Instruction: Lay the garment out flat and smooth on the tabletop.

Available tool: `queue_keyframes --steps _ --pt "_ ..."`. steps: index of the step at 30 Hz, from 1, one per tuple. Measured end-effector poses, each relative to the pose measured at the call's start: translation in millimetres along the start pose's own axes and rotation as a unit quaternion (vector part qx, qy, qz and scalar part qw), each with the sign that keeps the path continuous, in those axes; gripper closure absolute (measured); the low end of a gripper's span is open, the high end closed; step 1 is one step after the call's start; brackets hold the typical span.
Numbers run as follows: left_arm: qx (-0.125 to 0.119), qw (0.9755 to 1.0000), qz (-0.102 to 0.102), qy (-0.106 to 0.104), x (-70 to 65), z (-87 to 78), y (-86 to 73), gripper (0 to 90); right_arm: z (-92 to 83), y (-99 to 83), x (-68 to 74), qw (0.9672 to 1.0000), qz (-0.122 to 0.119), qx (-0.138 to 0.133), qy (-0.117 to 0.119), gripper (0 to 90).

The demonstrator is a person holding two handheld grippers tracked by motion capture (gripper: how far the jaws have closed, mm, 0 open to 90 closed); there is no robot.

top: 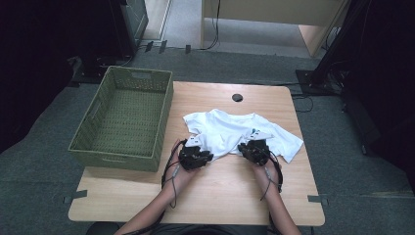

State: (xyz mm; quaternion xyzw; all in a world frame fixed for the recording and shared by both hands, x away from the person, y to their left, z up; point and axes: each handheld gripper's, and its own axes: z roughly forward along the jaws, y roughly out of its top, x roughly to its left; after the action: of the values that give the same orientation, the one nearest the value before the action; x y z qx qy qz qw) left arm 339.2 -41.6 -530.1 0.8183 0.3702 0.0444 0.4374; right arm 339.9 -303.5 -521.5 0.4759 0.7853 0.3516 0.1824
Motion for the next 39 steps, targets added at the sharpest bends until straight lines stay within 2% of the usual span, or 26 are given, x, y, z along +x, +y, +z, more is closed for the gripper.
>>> queue_keyframes --steps 1,3,6,8,12,15,20,25,28,33,35,36,39 --pt "0.002 1.0 0.006 0.001 0.5 0.1 0.5 82.7 -0.2 -0.4 0.5 1.0 -0.002 0.0 -0.002 87.4" --pt "0.002 1.0 -0.001 -0.001 4.0 -1.2 2.6 86.5 -1.2 -0.4 0.5 1.0 0.003 0.001 -0.001 89.4" --pt "-0.033 0.9991 -0.024 -0.013 8.9 -16.3 11.6 87.3 -7.1 0.7 0.0 1.0 0.003 -0.004 0.002 89.6" --pt "-0.054 0.998 -0.027 -0.018 10.3 -29.0 21.3 87.3 -14.0 1.8 -1.5 0.9999 0.005 -0.012 0.004 89.6" --pt "-0.077 0.9959 -0.04 -0.028 14.3 -46.9 37.6 87.2 -24.6 2.2 -5.9 0.9997 0.012 -0.019 0.01 90.0" --pt "-0.078 0.9945 -0.056 -0.041 17.5 -52.8 42.6 86.9 -32.3 -0.5 -10.0 0.9995 0.019 -0.023 0.012 90.0" --pt "-0.079 0.994 -0.055 -0.051 14.4 -55.1 45.9 86.9 -47.1 -4.6 -18.5 0.9991 0.028 -0.031 0.009 90.0" --pt "-0.074 0.9922 -0.063 -0.079 7.2 -53.9 48.9 86.7 -64.1 -6.9 -29.0 0.9983 0.04 -0.043 0.001 90.0" --pt "-0.07 0.9921 -0.057 -0.087 -0.1 -52.7 49.5 86.2 -74.3 -9.0 -36.2 0.9976 0.048 -0.049 -0.002 90.0" --pt "-0.05 0.9921 -0.05 -0.104 -11.7 -41.4 46.1 85.0 -86.7 -15.7 -46.6 0.9971 0.058 -0.048 -0.012 90.0" --pt "-0.039 0.9901 -0.051 -0.125 -16.0 -33.5 42.6 82.3 -89.0 -18.8 -50.3 0.997 0.061 -0.043 -0.02 90.0" --pt "-0.036 0.9898 -0.051 -0.128 -17.8 -30.1 40.9 78.1 -89.8 -20.2 -52.0 0.9969 0.062 -0.041 -0.026 90.0" --pt "-0.035 0.9912 -0.045 -0.119 -17.8 -25.7 39.0 72.9 -91.1 -25.0 -58.2 0.9961 0.072 -0.037 -0.036 90.0"
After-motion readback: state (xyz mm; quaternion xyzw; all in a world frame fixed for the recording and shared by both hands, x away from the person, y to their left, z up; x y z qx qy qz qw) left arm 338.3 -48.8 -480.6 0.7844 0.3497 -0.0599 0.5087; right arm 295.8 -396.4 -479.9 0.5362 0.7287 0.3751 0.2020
